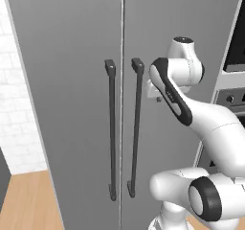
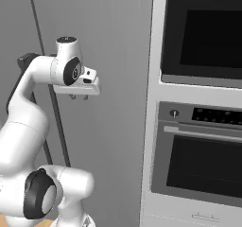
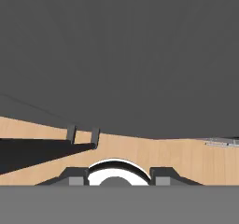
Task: Take the strawberry from the fridge and place it on top of the pancake, located on the dining counter.
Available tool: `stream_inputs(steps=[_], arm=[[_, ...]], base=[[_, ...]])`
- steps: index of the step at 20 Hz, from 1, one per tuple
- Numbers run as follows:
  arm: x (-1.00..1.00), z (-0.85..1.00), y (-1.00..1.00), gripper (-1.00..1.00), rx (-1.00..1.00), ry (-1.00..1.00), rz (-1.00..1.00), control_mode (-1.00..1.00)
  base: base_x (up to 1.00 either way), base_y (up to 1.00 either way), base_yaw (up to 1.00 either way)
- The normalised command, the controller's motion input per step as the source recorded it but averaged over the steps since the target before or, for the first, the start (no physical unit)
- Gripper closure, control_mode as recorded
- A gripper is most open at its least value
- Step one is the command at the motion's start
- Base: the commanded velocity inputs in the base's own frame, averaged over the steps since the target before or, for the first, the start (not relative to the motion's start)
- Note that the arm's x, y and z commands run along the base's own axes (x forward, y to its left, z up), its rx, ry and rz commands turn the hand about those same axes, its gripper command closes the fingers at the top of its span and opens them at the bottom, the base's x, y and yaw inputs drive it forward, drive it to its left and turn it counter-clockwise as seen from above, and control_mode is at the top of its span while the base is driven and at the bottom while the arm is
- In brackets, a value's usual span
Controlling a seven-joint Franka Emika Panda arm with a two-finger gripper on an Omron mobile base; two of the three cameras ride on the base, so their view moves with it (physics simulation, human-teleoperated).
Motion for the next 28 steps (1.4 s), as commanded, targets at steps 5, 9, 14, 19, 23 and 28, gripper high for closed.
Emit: stream_inputs(steps=[5, 9, 14, 19, 23, 28], arm=[[-0.02, 0.0, 0.0, -1.0, 0.0, 0.0, 0.0, 1.0], [0.0, 0.0, 0.0, -1.0, 0.0, 0.0, 0.0, 1.0], [0.0, 0.0, 0.0, -1.0, 0.0, 0.0, 0.0, 1.0], [0.0, 0.0, 0.0, -1.0, 0.0, 0.0, 0.0, 1.0], [0.0, 0.0, 0.0, -1.0, 0.0, 0.0, 0.0, 1.0], [0.0, 0.0, 0.0, -1.0, 0.0, 0.0, 0.0, 1.0]], base=[[-0.41, 0.07, -0.02], [-0.81, 0.75, -0.05], [-0.21, 0.51, 0.0], [-0.07, 0.02, 0.0], [-0.12, 0.0, 0.0], [-0.1, 0.0, 0.0]])
